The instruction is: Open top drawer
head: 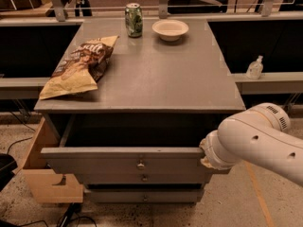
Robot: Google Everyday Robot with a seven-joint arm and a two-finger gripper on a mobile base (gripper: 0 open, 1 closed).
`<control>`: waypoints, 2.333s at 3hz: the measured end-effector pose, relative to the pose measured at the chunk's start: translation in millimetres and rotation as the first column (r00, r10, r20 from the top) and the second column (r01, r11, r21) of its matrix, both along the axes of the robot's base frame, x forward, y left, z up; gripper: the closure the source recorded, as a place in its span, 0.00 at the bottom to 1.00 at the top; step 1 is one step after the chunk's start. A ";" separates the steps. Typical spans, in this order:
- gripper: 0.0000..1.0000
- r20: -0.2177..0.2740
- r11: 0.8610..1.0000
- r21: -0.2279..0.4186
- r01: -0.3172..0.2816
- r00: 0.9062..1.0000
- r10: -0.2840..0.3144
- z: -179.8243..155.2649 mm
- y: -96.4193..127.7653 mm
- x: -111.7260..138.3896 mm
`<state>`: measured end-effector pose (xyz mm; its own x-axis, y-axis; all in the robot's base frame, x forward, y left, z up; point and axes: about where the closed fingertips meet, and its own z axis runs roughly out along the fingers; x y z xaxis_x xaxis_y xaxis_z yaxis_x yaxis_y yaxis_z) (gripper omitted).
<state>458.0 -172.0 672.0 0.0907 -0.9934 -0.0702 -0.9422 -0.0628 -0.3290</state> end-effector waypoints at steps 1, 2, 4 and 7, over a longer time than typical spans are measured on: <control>1.00 0.000 1.000 0.000 0.000 1.000 0.000 0.0 0.0 0.0; 1.00 0.000 1.000 0.000 0.000 1.000 0.000 0.0 0.0 -0.1; 1.00 0.000 1.000 0.000 0.000 1.000 0.000 0.0 0.0 -0.2; 0.36 0.000 1.000 0.000 0.000 1.000 0.000 0.1 0.1 -0.2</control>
Offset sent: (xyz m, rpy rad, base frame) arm -0.1891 0.0444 -0.0179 0.0406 0.4841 0.3249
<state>457.8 -171.9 672.1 0.0910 -0.9934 -0.0701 -0.9423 -0.0631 -0.3287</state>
